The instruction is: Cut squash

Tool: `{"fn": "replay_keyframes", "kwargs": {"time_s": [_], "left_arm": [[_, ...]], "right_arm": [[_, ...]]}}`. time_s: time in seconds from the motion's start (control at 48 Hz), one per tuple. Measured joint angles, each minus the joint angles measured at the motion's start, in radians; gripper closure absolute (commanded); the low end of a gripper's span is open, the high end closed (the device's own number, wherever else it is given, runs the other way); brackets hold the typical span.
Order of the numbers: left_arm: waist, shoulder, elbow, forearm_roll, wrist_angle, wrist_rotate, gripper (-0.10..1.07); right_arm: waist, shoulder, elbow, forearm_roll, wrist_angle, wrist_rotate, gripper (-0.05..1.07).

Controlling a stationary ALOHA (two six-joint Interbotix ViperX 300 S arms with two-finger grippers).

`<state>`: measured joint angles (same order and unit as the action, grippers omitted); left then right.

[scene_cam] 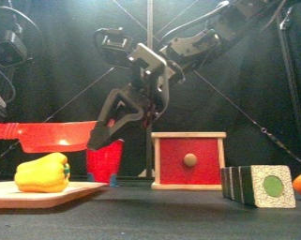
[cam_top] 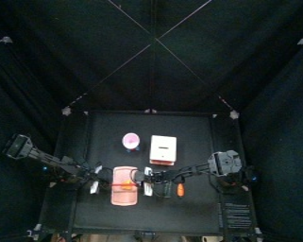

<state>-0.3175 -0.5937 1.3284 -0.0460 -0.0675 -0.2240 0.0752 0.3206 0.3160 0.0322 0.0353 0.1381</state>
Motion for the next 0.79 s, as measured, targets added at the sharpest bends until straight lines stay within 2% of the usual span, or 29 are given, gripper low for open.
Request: {"fn": "replay_keyframes", "kwargs": {"time_s": [0.354, 0.792], "left_arm": [[0.002, -0.101, 0.029, 0.009, 0.02, 0.0, 0.59], [0.009, -0.107, 0.037, 0.009, 0.02, 0.0, 0.59]], "right_arm": [[-0.002, 0.003, -0.021, 0.0, 0.0, -0.002, 0.69], [-0.012, 0.043, -0.048, 0.0, 0.0, 0.0, 0.7]]}}
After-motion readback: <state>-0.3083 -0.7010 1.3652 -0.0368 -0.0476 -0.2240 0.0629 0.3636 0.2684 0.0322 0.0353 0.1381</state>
